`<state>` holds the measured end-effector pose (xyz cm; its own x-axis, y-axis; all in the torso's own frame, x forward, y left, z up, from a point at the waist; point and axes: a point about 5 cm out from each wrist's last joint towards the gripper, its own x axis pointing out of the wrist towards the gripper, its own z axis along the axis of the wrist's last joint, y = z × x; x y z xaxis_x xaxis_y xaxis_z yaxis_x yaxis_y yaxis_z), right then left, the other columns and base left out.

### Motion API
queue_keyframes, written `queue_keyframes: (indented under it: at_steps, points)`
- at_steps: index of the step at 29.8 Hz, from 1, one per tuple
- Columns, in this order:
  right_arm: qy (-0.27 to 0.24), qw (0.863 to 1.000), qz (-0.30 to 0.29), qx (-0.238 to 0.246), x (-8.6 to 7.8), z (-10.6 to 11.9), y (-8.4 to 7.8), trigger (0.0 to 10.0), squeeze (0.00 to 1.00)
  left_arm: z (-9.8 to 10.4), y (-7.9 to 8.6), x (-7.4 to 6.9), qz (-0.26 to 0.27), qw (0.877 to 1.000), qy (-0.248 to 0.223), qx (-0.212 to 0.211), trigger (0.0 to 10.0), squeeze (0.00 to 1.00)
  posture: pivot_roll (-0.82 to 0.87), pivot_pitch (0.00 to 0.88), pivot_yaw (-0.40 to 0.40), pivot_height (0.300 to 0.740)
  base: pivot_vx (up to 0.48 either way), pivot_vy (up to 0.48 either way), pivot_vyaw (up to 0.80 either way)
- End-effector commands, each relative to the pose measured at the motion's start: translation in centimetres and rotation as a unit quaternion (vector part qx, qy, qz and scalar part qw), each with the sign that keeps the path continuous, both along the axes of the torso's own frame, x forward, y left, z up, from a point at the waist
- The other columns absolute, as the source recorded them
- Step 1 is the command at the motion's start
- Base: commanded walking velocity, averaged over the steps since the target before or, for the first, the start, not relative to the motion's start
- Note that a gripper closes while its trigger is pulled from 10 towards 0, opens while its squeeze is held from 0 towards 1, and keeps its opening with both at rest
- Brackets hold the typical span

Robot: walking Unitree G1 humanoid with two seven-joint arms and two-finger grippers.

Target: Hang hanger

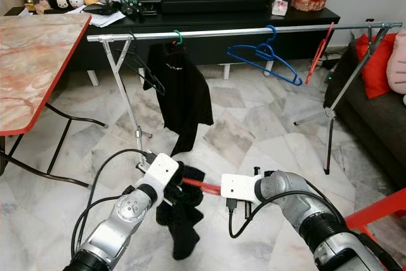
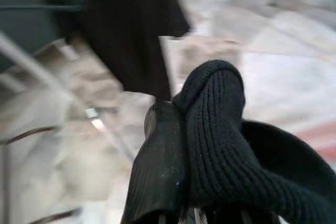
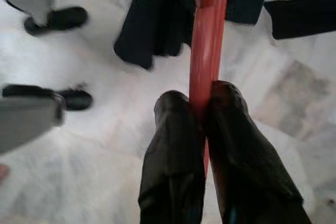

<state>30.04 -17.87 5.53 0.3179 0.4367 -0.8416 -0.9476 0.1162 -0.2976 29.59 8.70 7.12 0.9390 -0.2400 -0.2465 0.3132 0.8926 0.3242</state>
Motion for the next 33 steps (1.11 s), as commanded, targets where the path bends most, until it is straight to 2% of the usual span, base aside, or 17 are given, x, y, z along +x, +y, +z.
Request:
queue_keyframes:
  at_steps: [1,6,8,9,12,16,17,18,19,20,23,24,25,26,27,32,33]
  points:
    - [0.025,0.999,0.024,0.022,-0.6,0.7,-0.2,0.0,0.0,0.7,2.1,0.9,0.071,0.997,-0.017,0.007,0.0,0.0,-0.06,0.0,-0.018,0.74,0.0,0.0,0.0]
    - [0.055,0.997,0.047,-0.011,-1.7,0.5,-2.0,0.0,0.0,1.6,6.2,1.6,0.183,0.982,-0.045,0.0,0.0,0.0,-0.07,0.0,-0.004,0.74,0.0,0.0,0.0]
    - [0.051,0.998,0.04,-0.012,-1.6,0.5,-2.1,0.0,0.0,1.7,6.7,1.5,0.198,0.979,-0.048,-0.004,0.0,0.0,-0.08,0.0,0.001,0.74,0.0,0.0,0.0]
    - [0.032,0.999,0.021,-0.014,-1.1,0.6,-2.5,0.0,0.0,2.0,8.2,1.4,0.232,0.971,-0.059,-0.001,0.0,0.0,-0.08,0.0,0.01,0.74,0.0,0.0,0.0]
    - [0.012,1.0,-0.004,0.005,-0.6,0.8,-2.4,0.0,0.0,2.4,9.9,1.1,0.262,0.962,-0.073,0.005,0.0,0.0,-0.09,0.0,0.016,0.74,0.0,0.0,0.0]
    - [-0.055,0.99,-0.113,0.06,1.1,0.8,-1.9,0.0,0.0,2.9,12.4,0.0,0.295,0.95,-0.105,0.013,0.0,0.0,-0.09,0.0,0.03,0.74,0.0,0.0,0.0]
    - [-0.067,0.984,-0.146,0.078,1.4,0.8,-1.8,4.3,0.0,2.9,12.9,-0.3,0.299,0.948,-0.106,0.006,2.5,0.0,-0.09,0.0,0.036,0.74,0.0,0.0,0.0]
    - [-0.079,0.975,-0.179,0.107,1.7,0.7,-1.5,7.0,0.0,2.6,13.3,-0.6,0.302,0.948,-0.103,0.0,4.3,0.0,-0.09,0.0,0.039,0.74,0.0,0.0,0.0]
    - [-0.087,0.964,-0.207,0.143,1.9,0.7,-1.1,10.0,0.0,2.4,13.9,-1.0,0.307,0.946,-0.102,-0.002,10.0,0.0,-0.09,0.0,0.044,0.74,0.0,0.0,0.0]
    - [-0.09,0.956,-0.224,0.166,2.0,0.7,-0.9,10.0,0.0,2.3,14.2,-1.2,0.311,0.945,-0.101,-0.003,10.0,0.0,-0.09,0.0,0.046,0.74,0.0,0.0,0.0]
    - [-0.096,0.913,-0.312,0.247,1.9,-0.4,0.1,10.0,0.0,2.3,14.6,-1.7,0.301,0.946,-0.11,-0.047,10.0,0.0,-0.09,0.0,0.059,0.74,0.0,0.0,0.0]
    - [-0.09,0.885,-0.36,0.282,1.8,-1.1,0.6,10.0,0.0,2.5,14.4,-1.8,0.289,0.948,-0.118,-0.068,10.0,0.0,-0.09,0.0,0.064,0.74,0.0,0.0,0.0]
    - [-0.088,0.879,-0.369,0.289,1.8,-1.2,0.7,10.0,0.0,2.6,14.3,-1.8,0.287,0.948,-0.12,-0.074,10.0,0.0,-0.09,0.0,0.064,0.74,0.0,0.0,0.0]
    - [-0.093,0.861,-0.394,0.307,1.8,-1.6,0.9,10.0,0.0,2.7,14.2,-1.7,0.281,0.948,-0.123,-0.081,10.0,0.0,-0.08,0.0,0.07,0.74,0.0,0.0,0.0]
    - [-0.097,0.853,-0.407,0.313,1.8,-1.7,1.0,10.0,0.0,2.7,14.1,-1.8,0.278,0.949,-0.125,-0.084,10.0,0.0,-0.08,0.0,0.07,0.74,0.0,0.0,0.0]
    - [-0.099,0.848,-0.415,0.314,1.9,-1.8,1.1,10.0,0.0,2.7,14.2,-1.8,0.277,0.949,-0.127,-0.086,10.0,0.0,-0.08,0.0,0.07,0.74,0.0,0.0,0.0]
    - [-0.106,0.83,-0.447,0.317,1.7,-2.4,1.1,10.0,0.0,3.0,13.8,-1.7,0.265,0.95,-0.136,-0.098,10.0,0.0,-0.09,0.0,0.078,0.74,0.0,0.0,0.0]
